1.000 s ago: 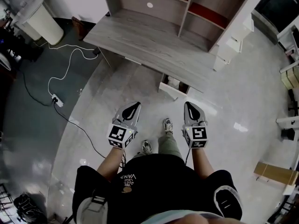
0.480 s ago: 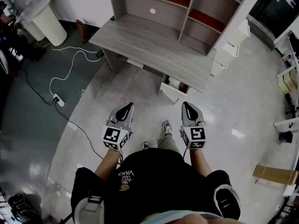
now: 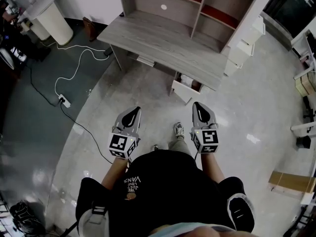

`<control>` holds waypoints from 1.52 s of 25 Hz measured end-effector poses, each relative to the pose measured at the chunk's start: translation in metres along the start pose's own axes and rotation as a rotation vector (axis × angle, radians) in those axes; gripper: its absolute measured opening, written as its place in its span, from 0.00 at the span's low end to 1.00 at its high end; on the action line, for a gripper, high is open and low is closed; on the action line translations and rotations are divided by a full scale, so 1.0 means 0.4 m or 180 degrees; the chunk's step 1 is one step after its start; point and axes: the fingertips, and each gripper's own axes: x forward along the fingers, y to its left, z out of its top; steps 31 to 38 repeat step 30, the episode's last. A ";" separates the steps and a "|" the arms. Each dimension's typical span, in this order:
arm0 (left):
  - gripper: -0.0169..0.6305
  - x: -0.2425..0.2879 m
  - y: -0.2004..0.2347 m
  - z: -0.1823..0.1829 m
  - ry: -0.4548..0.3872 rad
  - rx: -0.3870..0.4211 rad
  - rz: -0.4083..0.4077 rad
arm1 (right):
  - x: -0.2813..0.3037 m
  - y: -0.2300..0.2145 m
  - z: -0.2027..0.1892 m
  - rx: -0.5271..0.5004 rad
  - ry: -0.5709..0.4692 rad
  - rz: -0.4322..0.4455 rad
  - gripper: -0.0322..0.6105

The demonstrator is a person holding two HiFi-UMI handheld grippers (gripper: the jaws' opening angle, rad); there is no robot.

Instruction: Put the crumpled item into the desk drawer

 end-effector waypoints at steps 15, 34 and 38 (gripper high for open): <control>0.11 -0.021 -0.004 -0.003 -0.0011 -0.0048 0.0028 | -0.008 0.018 -0.006 -0.0003 -0.0005 -0.0020 0.05; 0.11 -0.003 -0.013 -0.017 0.0069 -0.0079 -0.0049 | 0.005 0.013 -0.018 0.0033 0.0059 -0.0022 0.05; 0.11 -0.003 -0.013 -0.017 0.0069 -0.0079 -0.0049 | 0.005 0.013 -0.018 0.0033 0.0059 -0.0022 0.05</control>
